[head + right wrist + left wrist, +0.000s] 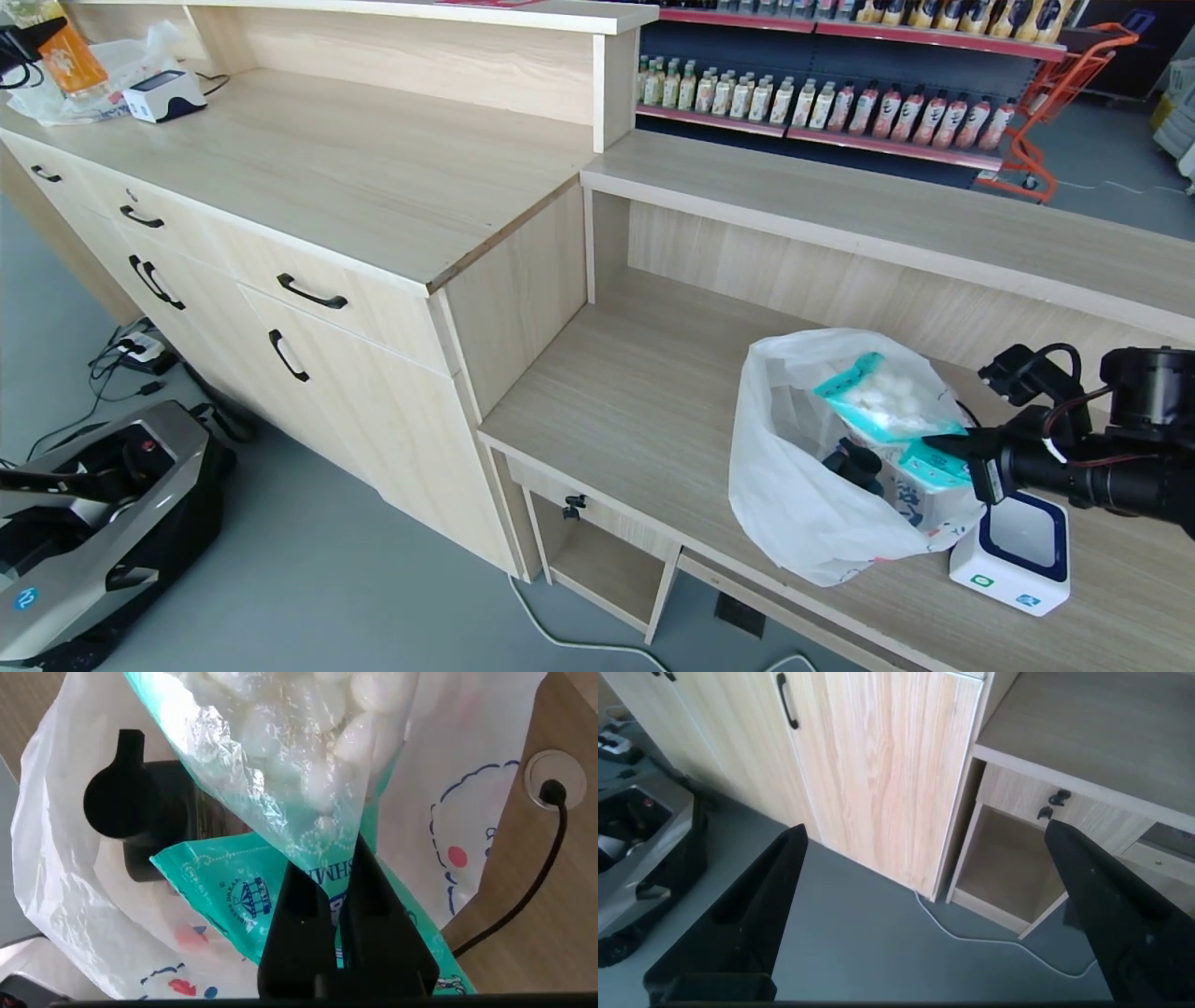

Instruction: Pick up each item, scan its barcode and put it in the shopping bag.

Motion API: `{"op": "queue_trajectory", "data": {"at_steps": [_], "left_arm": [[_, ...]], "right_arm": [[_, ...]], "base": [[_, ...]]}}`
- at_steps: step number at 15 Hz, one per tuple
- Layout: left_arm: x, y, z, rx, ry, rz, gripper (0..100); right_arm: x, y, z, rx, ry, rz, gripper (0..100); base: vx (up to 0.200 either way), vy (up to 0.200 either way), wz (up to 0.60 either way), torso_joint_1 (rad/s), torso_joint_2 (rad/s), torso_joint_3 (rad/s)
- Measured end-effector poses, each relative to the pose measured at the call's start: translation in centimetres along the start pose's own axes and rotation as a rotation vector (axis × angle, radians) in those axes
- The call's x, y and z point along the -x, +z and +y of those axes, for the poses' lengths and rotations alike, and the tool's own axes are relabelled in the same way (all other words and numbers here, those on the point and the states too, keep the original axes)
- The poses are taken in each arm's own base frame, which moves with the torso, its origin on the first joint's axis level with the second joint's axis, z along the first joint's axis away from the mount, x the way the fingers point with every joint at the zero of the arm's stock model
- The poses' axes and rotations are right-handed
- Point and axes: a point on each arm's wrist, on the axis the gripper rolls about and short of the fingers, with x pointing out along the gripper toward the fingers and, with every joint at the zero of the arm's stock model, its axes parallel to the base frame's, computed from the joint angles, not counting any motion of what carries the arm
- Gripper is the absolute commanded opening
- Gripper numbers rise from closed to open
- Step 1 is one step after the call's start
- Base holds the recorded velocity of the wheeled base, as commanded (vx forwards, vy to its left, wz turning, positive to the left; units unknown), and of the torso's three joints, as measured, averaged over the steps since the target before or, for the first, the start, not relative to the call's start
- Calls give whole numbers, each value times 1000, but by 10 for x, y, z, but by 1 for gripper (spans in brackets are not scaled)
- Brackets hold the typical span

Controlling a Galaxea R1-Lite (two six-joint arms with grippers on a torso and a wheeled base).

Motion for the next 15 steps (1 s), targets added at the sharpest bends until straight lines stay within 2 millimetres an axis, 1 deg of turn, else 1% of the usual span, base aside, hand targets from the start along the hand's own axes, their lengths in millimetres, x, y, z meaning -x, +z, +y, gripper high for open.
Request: {"op": "queue_trajectory", "data": {"at_steps": [2, 8, 15], "left_arm": [[0, 0, 0, 0, 0, 0, 100], [0, 0, 0, 0, 0, 0, 100], [0, 0, 0, 0, 0, 0, 100]], "right_arm": [[-6, 0, -1, 6, 4, -6, 0], [-19, -6, 6, 5, 57, 8, 0], [-31, -13, 5, 16, 58, 3, 0]], "base": [[0, 0, 0, 0, 0, 0], [0, 0, 0, 0, 0, 0], [0, 0, 0, 0, 0, 0]]}}
